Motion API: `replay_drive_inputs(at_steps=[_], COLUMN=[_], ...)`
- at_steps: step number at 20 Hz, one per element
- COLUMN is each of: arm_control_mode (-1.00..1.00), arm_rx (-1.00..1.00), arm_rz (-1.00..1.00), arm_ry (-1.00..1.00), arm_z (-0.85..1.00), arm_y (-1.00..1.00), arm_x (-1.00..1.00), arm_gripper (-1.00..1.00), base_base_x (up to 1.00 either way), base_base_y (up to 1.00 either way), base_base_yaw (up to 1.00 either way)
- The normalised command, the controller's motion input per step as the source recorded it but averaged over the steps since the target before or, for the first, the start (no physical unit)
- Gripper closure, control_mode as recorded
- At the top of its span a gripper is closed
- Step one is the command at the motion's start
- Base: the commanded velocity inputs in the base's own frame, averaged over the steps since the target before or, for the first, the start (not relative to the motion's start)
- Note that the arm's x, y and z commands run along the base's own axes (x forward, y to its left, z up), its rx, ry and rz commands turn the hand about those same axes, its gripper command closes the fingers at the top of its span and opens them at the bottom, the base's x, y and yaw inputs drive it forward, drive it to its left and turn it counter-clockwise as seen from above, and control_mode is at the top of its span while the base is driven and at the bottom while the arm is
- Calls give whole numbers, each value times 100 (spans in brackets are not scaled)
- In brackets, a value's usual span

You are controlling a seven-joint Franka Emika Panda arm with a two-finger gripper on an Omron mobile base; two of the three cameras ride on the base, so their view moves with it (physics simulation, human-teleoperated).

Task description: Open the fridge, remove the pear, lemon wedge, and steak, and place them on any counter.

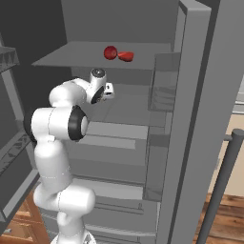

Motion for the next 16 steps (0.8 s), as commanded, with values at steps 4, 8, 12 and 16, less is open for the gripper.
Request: replay_drive_inputs(at_steps=[4,8,12,16], arm_control_mode=[-100,-100,-100,-100], arm_rx=[-1,-6,-10,-1], arm_rz=[1,6,15,18], arm_ry=[1,1,0,0], arm_z=[-32,-37,-62,-66], arm_y=[0,14,51,59], arm_x=[32,14,1,11], arm_gripper=[-100,-100,-100,100], base_base_x=[0,0,0,0], base_base_y=[0,0,0,0], base_base_yaw=[0,0,0,0])
